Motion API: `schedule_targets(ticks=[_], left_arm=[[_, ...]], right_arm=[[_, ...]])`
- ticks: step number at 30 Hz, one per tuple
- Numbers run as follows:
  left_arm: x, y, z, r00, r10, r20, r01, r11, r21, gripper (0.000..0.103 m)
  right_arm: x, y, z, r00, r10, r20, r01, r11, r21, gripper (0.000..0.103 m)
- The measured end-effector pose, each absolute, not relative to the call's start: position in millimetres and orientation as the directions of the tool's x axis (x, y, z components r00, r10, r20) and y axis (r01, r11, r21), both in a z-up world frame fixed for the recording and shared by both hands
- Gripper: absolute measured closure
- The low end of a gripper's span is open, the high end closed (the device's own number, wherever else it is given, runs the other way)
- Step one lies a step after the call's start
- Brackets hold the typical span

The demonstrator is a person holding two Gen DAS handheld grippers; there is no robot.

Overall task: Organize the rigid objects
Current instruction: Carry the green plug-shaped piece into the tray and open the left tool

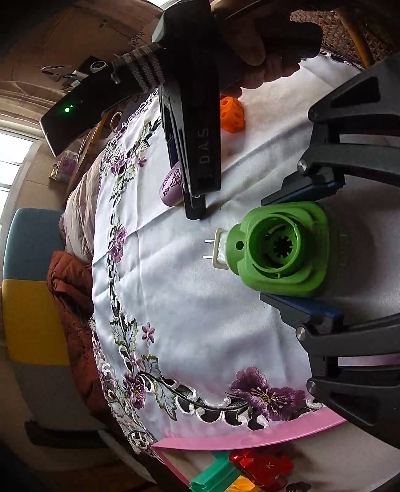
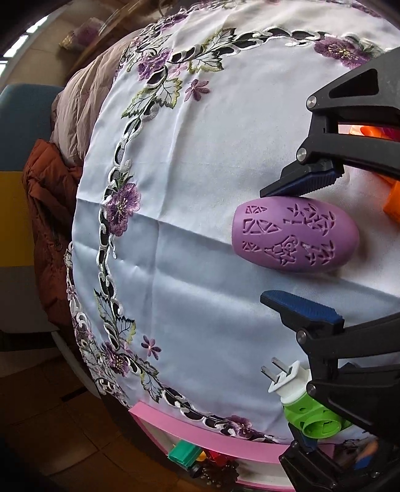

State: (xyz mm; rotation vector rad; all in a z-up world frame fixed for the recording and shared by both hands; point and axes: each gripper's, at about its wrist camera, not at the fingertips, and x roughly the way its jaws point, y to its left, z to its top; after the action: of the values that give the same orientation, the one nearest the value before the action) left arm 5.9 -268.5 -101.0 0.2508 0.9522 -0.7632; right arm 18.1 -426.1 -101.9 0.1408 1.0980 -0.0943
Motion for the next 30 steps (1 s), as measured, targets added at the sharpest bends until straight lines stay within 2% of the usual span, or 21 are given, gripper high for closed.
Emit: schedule_targets(ticks=[4,15,30], left_arm=[[4,-269,-98,0.352,-0.462,-0.814,0.684,0.720,-0.113,0.050],[-9,-259,-67,0.382,-0.490,-0.783,0.691,0.715,-0.110,0.050],[-9,-220,-31,0.433,-0.512,-0.742,0.641,0.754,-0.146,0.050]], right_arm=[[19,-422,-100,0.462,-0.028,-0.886,0.134,0.990,0.038,0.050],[17,-425,-101,0.476,-0.015,-0.879,0.118,0.992,0.047,0.048],[16,-419,-99,0.500,-0.059,-0.864,0.080,0.997,-0.022,0.050]])
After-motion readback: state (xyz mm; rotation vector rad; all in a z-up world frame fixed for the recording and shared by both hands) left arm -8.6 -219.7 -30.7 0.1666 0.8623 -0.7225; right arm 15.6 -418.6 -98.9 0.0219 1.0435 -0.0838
